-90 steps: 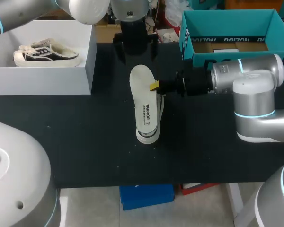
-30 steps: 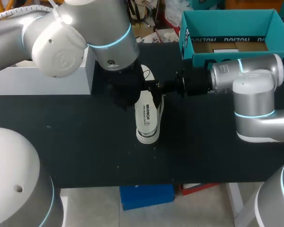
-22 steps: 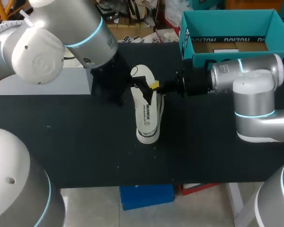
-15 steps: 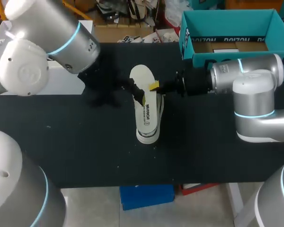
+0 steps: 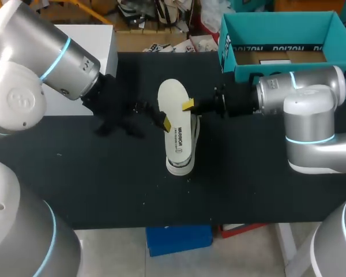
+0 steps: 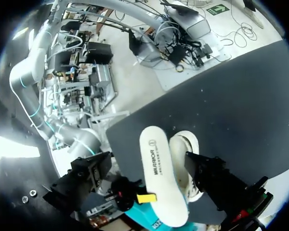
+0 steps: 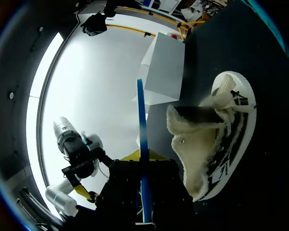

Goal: Take the shoe out of the shoebox, open the shoe tongue, remove and reinsert the insole, then place the shoe into the shoebox

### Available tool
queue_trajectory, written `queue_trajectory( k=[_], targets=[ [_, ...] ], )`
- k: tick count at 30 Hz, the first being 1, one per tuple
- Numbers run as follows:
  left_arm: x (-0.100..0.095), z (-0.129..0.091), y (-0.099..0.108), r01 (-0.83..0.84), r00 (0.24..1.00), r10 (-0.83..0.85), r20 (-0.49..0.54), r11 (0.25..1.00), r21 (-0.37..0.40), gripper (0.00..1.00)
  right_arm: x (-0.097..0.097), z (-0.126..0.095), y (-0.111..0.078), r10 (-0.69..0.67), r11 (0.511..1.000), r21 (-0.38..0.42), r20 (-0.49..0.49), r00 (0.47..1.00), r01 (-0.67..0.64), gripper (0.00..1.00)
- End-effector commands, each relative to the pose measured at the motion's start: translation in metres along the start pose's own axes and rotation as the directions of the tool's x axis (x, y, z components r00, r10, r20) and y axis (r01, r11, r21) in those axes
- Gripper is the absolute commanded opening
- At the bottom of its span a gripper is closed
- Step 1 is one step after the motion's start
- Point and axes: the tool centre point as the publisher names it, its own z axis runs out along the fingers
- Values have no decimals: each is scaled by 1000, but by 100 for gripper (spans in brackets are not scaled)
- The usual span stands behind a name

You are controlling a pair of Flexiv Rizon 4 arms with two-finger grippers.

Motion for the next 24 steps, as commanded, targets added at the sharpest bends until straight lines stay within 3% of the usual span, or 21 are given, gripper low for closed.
queue_trajectory(
  k=[1, 3, 19, 24],
  targets=[
    [16, 1, 6, 50, 950, -49, 308, 999, 5, 100, 0, 0, 0, 0, 1000, 0, 1, 1000, 0, 0],
    [19, -2, 10, 88, 930, -79, 358, 996, -7, 100, 0, 0, 0, 0, 1000, 0, 1, 1000, 0, 0],
    [19, -2, 10, 88, 930, -79, 358, 996, -7, 100, 0, 0, 0, 0, 1000, 0, 1, 1000, 0, 0],
    [29, 3, 17, 184, 895, -133, 425, 980, -81, 100, 0, 0, 0, 0, 1000, 0, 1, 1000, 0, 0]
  ],
)
